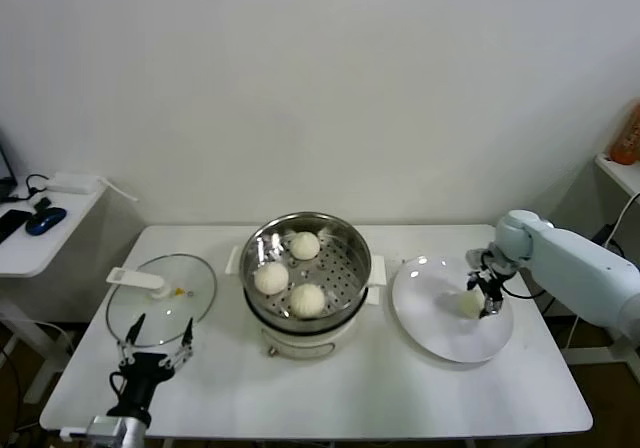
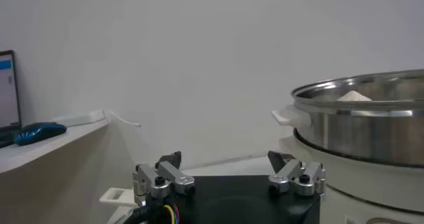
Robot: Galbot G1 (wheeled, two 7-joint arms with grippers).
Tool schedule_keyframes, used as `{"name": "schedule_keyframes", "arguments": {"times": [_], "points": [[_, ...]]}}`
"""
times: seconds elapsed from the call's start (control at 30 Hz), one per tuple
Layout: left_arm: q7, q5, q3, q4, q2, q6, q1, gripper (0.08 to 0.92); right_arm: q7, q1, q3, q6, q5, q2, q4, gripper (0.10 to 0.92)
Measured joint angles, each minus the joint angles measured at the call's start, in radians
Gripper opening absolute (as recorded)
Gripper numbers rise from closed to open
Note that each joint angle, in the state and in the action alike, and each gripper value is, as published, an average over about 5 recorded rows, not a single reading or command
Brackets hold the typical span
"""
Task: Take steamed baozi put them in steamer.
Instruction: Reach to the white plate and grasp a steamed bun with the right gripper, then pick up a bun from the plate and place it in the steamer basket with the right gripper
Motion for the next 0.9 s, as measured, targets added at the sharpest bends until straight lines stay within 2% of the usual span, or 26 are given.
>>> {"name": "schedule_keyframes", "arguments": {"times": [0.4, 0.9], "points": [[0.0, -0.002, 0.002, -0.003, 0.0, -0.001, -0.008, 0.823, 0.0, 0.134, -0.104, -0.044, 0.14, -0.03, 0.079, 0.679], [-0.001, 0.004, 0.015, 0.002, 0.005, -0.019, -0.003, 0.823, 0.023, 0.555, -0.416, -0.153, 0.578, 0.071, 0.239, 0.686]]}}
